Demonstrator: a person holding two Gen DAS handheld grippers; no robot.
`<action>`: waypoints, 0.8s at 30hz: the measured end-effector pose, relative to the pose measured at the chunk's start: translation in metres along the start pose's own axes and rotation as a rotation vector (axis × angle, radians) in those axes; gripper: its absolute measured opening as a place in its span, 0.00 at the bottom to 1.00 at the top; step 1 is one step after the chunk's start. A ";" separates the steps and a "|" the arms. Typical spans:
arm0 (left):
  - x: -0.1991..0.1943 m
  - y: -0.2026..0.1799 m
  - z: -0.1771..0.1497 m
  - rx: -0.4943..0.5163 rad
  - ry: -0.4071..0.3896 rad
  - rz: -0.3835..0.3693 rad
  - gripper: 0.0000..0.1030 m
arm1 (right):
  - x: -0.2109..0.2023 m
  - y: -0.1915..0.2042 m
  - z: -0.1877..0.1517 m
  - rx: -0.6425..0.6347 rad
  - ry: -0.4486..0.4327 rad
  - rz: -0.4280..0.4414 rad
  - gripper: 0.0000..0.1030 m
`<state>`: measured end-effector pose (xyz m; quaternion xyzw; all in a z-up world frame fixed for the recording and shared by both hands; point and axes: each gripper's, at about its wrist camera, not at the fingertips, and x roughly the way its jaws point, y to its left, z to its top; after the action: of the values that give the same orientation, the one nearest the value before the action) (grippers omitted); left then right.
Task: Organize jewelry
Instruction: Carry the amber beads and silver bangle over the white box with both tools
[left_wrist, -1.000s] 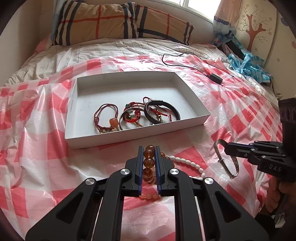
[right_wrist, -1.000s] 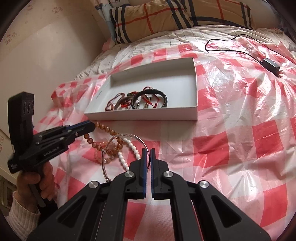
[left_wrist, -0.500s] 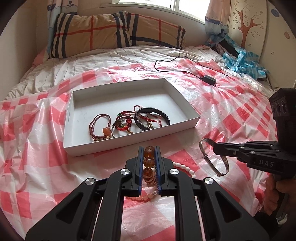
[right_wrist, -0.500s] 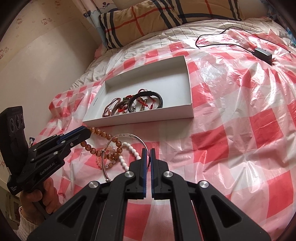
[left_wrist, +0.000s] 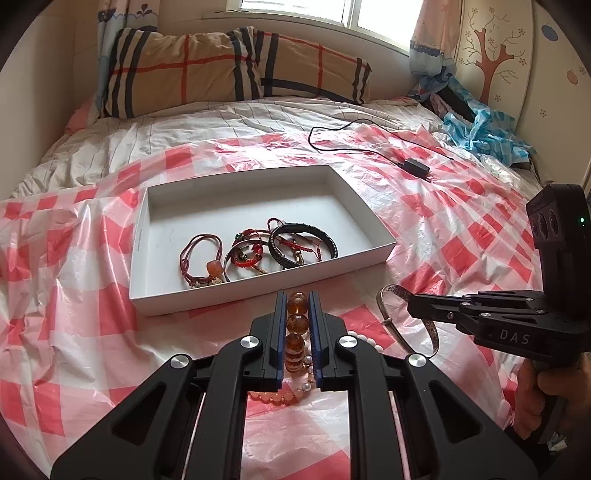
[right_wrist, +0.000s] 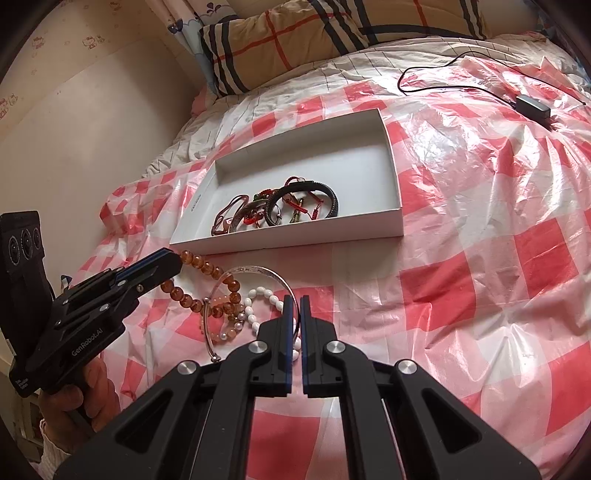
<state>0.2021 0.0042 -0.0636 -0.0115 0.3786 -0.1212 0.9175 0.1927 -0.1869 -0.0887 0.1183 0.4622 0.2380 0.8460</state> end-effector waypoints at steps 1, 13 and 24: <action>0.000 0.000 0.000 0.000 0.000 0.000 0.10 | 0.000 -0.001 0.000 0.004 -0.001 0.002 0.04; 0.000 0.000 0.000 0.000 0.000 -0.005 0.10 | -0.001 -0.008 0.003 0.027 -0.007 0.018 0.04; 0.005 0.007 0.002 -0.042 0.005 -0.018 0.10 | 0.000 -0.011 0.011 0.033 -0.028 0.019 0.04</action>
<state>0.2086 0.0093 -0.0665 -0.0335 0.3831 -0.1214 0.9151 0.2051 -0.1955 -0.0875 0.1399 0.4531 0.2369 0.8480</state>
